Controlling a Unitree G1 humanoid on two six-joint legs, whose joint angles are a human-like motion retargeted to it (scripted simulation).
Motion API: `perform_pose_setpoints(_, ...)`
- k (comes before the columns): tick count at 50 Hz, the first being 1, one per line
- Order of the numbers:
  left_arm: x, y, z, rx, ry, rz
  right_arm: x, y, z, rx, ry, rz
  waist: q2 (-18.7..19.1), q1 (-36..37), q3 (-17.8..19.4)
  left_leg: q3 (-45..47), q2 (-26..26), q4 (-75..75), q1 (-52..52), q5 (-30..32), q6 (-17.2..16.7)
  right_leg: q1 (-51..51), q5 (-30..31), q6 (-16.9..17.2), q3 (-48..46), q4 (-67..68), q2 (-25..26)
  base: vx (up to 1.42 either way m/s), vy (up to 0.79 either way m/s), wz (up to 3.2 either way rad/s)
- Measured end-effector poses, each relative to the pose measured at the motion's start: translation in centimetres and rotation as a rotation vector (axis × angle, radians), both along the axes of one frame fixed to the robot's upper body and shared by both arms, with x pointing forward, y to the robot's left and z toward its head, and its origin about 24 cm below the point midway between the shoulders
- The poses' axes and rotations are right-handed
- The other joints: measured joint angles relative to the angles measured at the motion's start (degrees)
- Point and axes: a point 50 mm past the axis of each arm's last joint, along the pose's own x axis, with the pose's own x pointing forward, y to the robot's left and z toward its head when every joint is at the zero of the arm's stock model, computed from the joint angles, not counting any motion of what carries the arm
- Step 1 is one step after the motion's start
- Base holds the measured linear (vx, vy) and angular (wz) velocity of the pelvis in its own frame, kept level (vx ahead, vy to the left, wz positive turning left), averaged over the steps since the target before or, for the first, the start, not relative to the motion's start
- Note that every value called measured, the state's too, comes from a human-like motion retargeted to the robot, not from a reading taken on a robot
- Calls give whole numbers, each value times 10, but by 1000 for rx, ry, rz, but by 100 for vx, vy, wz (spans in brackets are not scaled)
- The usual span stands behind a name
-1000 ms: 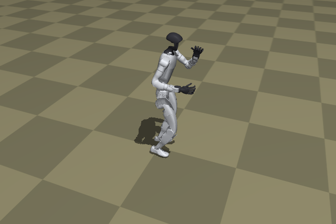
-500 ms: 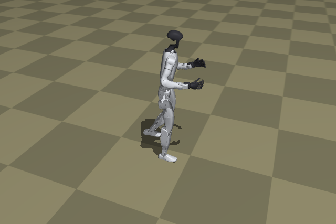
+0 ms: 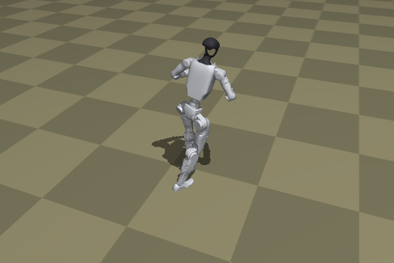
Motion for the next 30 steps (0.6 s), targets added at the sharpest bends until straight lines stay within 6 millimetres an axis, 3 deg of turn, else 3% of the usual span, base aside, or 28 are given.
perform_pose_setpoints(3,-10,26,-7,-256,120,127,-9,-33,-9,146,30,-236,12,-6,-18,68,7,-37,24,38,-2,-18,41,9,-77,14,-1,-12,19,268)
perform_pose_setpoints(5,-27,38,-10,-413,164,187,-24,-47,-15,381,81,-363,12,-49,-40,96,37,32,25,33,8,2,76,13,-148,6,-7,9,19,370)
perform_pose_setpoints(8,-41,53,-5,-511,145,293,-39,-60,-18,572,89,-507,15,-121,-75,137,74,59,62,48,37,11,116,18,-256,53,-14,18,19,399)
perform_pose_setpoints(10,-43,61,3,-539,83,397,-46,-68,-18,621,64,-595,19,-150,-91,110,87,32,92,63,51,14,129,8,-306,92,-10,17,18,338)
perform_pose_setpoints(12,-42,57,17,-538,-13,396,-51,-70,-15,685,39,-630,18,-163,-87,3,112,79,87,25,41,7,120,6,-324,205,-32,20,19,262)
perform_pose_setpoints(15,-30,37,39,-541,-142,297,-57,-64,-13,819,17,-660,7,-149,-66,-128,122,208,51,-76,24,-40,105,4,-258,433,-83,17,19,215)
perform_pose_setpoints(18,0,2,58,-511,-216,207,-53,-46,-24,907,52,-715,-28,-103,-38,-194,80,291,15,-116,70,-106,72,14,-123,579,-95,2,10,227)
perform_pose_setpoints(20,13,-20,72,-457,-294,178,-49,-35,-28,884,74,-687,-41,-66,-19,-232,58,314,2,-115,78,-120,38,-1,-65,612,-91,-2,3,209)
perform_pose_setpoints(22,15,-38,83,-472,-334,139,-42,-24,-20,837,70,-580,-44,-41,-5,-268,34,269,14,-84,75,-115,17,-20,-32,587,-79,-7,-2,207)
perform_pose_setpoints(25,4,-50,82,-630,-257,47,-34,-6,-1,825,51,-379,-34,-34,-2,-333,5,139,53,12,69,-91,17,-24,24,462,-9,-14,-7,240)
perform_pose_setpoints(28,-9,-34,65,-740,-148,26,-34,8,19,833,13,-231,-20,-30,-15,-419,-5,18,84,100,40,-59,86,-10,69,283,55,-21,-7,261)
perform_pose_setpoints(30,-18,-16,55,-707,-123,48,-35,9,38,786,-61,-150,-17,-21,-11,-460,-12,-29,92,105,19,-38,131,-4,84,194,61,-26,-3,289)
